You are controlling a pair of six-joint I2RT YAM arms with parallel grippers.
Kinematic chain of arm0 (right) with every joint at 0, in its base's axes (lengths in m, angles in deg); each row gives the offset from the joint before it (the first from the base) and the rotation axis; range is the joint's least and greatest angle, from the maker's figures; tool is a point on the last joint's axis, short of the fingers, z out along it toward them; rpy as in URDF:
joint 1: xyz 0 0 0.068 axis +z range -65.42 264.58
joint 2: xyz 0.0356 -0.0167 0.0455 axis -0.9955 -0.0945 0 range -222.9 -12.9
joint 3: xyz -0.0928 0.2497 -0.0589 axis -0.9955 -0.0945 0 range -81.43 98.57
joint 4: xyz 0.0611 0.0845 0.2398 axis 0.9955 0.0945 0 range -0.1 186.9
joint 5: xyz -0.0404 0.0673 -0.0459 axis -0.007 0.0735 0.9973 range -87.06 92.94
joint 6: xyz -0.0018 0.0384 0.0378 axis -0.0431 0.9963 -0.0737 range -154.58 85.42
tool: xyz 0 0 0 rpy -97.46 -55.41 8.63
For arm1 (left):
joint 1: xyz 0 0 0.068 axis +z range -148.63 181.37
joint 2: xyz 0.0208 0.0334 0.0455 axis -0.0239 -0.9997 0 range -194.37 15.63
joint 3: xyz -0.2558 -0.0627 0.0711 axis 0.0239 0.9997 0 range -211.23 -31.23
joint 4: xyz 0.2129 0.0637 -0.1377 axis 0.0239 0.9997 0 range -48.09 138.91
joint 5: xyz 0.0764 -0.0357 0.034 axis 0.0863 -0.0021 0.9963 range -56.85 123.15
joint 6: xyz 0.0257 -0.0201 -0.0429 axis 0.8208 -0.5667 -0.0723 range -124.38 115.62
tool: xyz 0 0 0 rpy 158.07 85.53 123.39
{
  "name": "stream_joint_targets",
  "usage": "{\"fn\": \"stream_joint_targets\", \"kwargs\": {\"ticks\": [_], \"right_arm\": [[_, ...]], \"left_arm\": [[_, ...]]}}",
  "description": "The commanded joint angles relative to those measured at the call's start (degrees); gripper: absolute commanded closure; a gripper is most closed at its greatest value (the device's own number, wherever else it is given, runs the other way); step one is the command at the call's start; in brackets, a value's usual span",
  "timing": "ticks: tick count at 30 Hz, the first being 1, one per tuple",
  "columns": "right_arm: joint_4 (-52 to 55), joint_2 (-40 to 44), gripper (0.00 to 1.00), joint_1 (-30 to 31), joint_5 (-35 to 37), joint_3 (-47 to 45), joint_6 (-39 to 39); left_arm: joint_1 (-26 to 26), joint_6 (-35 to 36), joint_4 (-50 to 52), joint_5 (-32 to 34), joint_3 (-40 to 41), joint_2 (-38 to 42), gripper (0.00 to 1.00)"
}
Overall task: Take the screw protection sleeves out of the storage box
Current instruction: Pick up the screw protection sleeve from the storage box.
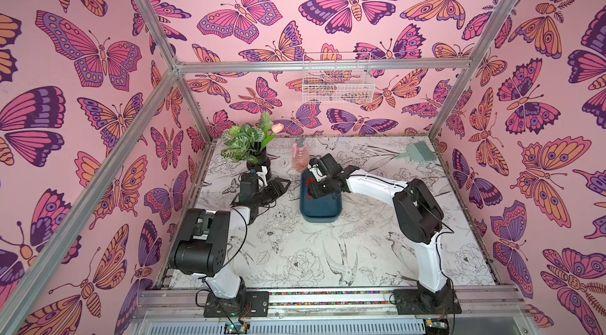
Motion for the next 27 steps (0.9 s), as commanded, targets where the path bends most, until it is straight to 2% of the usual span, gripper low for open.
{"fn": "stream_joint_targets", "kwargs": {"ticks": [1,11,14,19,27], "right_arm": [[2.57,-1.81,0.43,0.82,-0.64,1.89,-1.22],[3.08,-5.54,0.48,1.62,-1.71,4.76,-1.99],[3.88,-6.75,0.56,1.86,-1.42,6.13,-2.19],[4.26,-7.98,0.57,1.91,-1.47,7.10,-2.27],[5.29,-9.25,0.68,2.03,-1.40,8.31,-2.52]], "left_arm": [[-0.28,0.65,-1.10,-1.54,-0.91,-0.93,0.36],[-0.36,0.65,-1.11,-1.08,-0.54,-0.62,0.37],[-0.41,0.67,-1.11,-0.93,-0.41,-0.45,0.37],[-0.38,0.65,-1.06,-0.78,-0.32,-0.39,0.38],[-0.42,0.56,-1.11,-0.82,-0.36,-0.53,0.41]]}}
